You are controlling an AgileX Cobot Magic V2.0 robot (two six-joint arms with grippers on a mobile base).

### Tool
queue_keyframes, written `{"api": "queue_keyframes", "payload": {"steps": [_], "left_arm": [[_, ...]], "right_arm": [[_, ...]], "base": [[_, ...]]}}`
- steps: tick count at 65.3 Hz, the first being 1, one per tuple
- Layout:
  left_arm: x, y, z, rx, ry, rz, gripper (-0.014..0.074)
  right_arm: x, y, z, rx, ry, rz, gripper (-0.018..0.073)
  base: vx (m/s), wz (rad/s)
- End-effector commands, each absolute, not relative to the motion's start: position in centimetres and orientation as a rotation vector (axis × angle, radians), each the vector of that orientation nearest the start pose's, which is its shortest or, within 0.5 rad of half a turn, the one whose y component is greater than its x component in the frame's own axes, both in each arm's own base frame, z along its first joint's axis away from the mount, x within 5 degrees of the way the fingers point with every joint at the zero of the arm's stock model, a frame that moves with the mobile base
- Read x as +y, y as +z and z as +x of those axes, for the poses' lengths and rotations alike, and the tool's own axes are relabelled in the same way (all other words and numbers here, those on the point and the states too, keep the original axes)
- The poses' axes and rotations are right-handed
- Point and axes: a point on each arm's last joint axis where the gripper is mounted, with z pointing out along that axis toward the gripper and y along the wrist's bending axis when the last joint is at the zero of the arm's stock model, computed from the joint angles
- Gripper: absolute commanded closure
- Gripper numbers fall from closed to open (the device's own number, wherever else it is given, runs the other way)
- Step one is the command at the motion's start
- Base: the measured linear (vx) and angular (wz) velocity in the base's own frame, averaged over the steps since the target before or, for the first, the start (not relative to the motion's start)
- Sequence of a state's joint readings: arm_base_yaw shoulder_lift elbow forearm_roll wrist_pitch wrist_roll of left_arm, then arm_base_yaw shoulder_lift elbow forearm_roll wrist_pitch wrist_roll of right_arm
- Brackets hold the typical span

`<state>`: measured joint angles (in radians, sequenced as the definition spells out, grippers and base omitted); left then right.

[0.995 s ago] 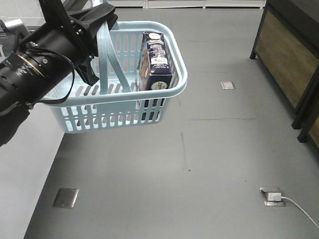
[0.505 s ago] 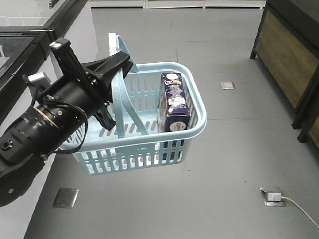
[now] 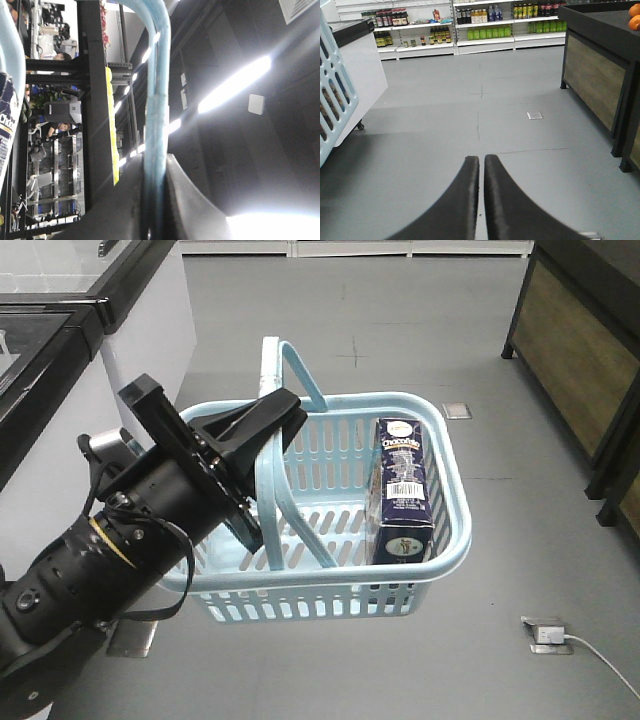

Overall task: Left arm holds basket, right arm returns cookies
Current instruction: 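Lift the basket with the cookie box off the freezer, bring it in front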

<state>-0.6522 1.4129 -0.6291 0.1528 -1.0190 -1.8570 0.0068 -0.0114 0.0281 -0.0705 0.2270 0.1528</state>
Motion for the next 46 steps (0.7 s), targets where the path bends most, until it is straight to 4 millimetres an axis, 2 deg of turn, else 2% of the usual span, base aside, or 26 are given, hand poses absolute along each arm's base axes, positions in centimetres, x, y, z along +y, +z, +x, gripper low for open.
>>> {"api": "queue_keyframes", "payload": {"steps": [1,46], "left_arm": [[-17.8,32.0,20.7,1.21,-2.249,-0.605,0.0599],[-19.0,29.5,17.6,1.239,-2.296,-0.65,0.0599]], "right_arm": [[-0.1,18.5,5.6,1.659,0.045,0.071,0.0565],[-0.1,18.5,5.6,1.659,0.045,0.071,0.0565]], "base": [[0.0,0.0],[0.0,0.0]]}}
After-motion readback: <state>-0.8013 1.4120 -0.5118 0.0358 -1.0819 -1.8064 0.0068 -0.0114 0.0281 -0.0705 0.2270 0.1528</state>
